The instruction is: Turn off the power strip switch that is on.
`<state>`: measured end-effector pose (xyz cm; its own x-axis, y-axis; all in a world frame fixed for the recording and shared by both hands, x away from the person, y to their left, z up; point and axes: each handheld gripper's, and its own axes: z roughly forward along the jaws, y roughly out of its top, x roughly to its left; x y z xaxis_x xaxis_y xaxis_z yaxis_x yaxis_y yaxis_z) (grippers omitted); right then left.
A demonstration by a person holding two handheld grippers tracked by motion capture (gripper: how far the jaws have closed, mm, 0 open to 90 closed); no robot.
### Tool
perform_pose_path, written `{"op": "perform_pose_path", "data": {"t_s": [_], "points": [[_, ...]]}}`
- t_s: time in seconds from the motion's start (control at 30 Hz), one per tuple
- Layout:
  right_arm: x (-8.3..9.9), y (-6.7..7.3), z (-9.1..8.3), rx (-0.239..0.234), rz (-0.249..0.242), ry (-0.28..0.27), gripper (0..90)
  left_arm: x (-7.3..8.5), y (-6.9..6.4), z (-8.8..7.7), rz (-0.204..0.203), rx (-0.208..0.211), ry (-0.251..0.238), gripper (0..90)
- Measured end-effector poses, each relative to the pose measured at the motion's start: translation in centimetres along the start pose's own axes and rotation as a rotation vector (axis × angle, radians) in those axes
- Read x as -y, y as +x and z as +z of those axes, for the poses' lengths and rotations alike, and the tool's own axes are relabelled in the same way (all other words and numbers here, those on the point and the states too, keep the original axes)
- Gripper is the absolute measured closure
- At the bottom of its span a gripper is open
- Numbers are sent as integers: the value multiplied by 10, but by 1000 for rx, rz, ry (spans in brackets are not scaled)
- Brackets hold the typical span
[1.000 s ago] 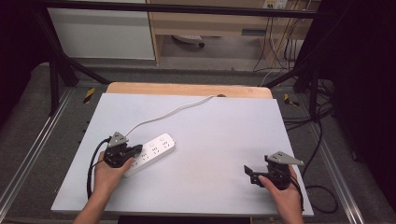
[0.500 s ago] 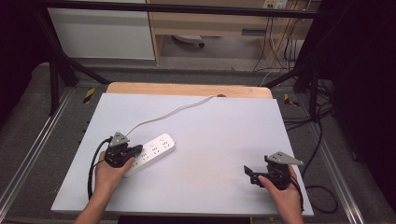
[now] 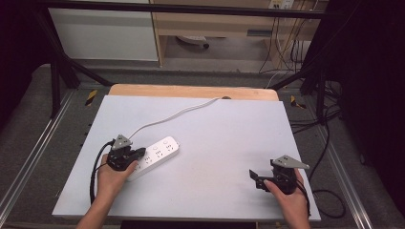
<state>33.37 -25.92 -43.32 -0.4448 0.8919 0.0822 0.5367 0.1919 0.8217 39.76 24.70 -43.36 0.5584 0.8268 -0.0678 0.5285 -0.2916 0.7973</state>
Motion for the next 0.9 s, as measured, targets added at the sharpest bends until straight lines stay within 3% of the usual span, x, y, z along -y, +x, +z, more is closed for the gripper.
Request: {"op": "perform_pose_path", "data": {"t_s": [0.4,0.9], "points": [[0,0,-1,3,10,-3,64,-2,-3,0,38,-23,20,900],[0,-2,-3,9,18,-7,63,-1,-2,0,23,-18,16,900]]}}
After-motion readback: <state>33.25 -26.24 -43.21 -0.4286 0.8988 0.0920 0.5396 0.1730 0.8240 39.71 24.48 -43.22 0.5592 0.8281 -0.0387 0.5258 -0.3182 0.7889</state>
